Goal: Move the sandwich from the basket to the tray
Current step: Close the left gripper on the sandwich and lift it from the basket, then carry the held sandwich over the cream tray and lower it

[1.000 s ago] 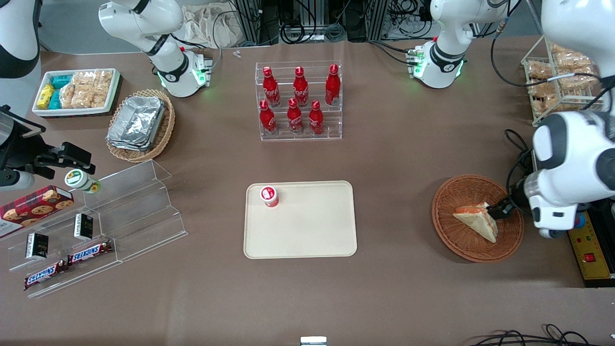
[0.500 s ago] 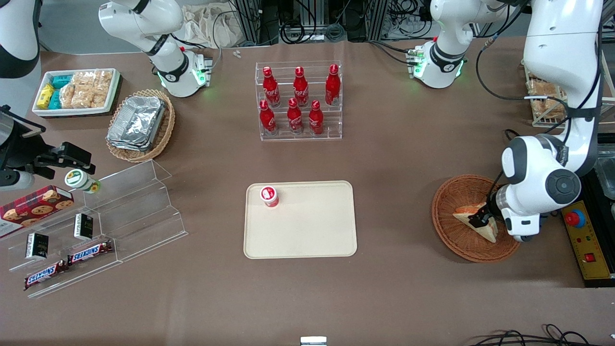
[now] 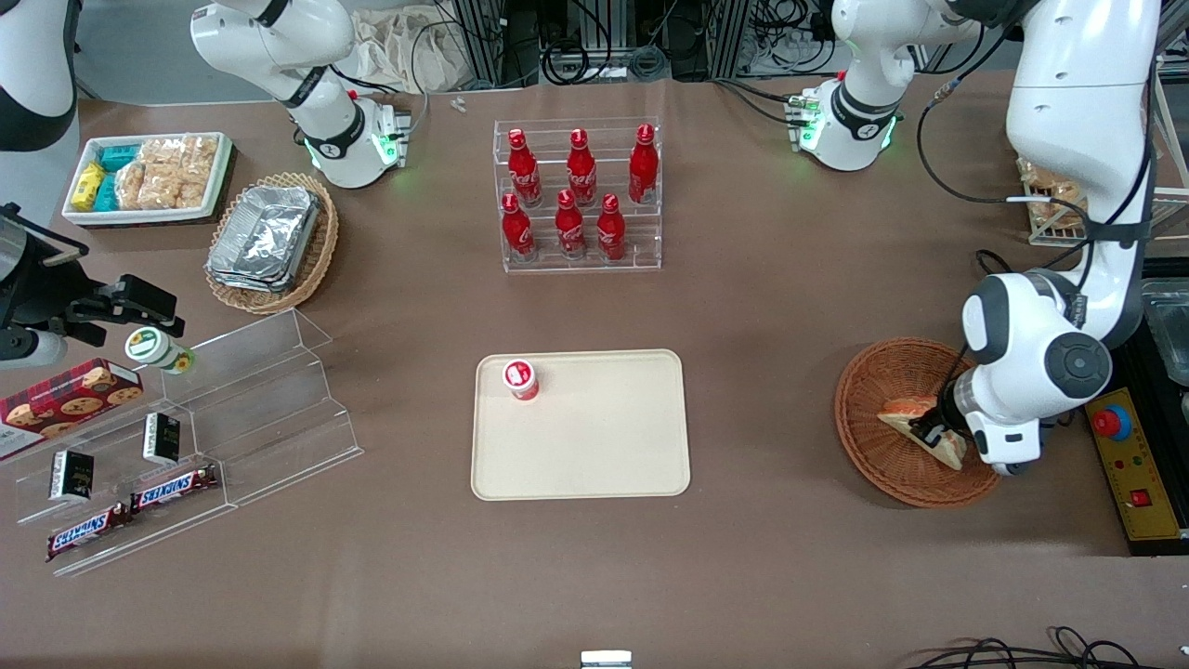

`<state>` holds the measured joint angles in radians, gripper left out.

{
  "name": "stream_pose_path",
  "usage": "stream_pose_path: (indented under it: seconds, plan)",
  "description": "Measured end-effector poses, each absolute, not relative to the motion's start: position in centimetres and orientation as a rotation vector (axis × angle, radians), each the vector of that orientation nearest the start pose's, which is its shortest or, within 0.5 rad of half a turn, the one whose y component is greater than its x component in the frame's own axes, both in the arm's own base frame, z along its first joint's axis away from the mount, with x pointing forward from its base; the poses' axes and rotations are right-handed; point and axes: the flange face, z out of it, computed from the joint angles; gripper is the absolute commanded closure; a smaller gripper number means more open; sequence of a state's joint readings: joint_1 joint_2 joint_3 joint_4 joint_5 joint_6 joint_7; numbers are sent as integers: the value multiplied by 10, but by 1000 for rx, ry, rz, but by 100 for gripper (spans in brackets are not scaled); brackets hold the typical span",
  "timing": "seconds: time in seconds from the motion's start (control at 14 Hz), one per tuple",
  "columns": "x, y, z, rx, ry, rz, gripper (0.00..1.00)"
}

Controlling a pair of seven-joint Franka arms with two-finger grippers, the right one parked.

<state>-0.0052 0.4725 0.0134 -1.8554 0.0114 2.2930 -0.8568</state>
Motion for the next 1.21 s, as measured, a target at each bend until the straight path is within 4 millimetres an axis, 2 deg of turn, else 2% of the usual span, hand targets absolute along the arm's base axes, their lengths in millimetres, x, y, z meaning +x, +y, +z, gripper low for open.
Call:
stream_pose_path:
  seconds: [0.07, 0.14, 0.29, 0.43, 0.5, 0.57, 0.71, 0.86, 1.0, 1.21]
  plan:
    - [639, 6, 282, -2832, -1287, 48, 100]
    - [641, 5, 310, -2835, -1258, 81, 100]
    - [637, -13, 378, -2867, -1127, 179, 100]
    - [627, -61, 436, -2945, -937, 216, 100]
    - [621, -94, 452, -2990, -837, 210, 100]
    - [613, -132, 460, -3033, -735, 206, 100]
    - [594, -212, 454, -3108, -524, 219, 100]
    - [579, -282, 432, -3189, -349, 195, 100]
    - [569, -333, 396, -3218, -208, 162, 100]
    - [557, -385, 327, -3186, -101, 89, 100]
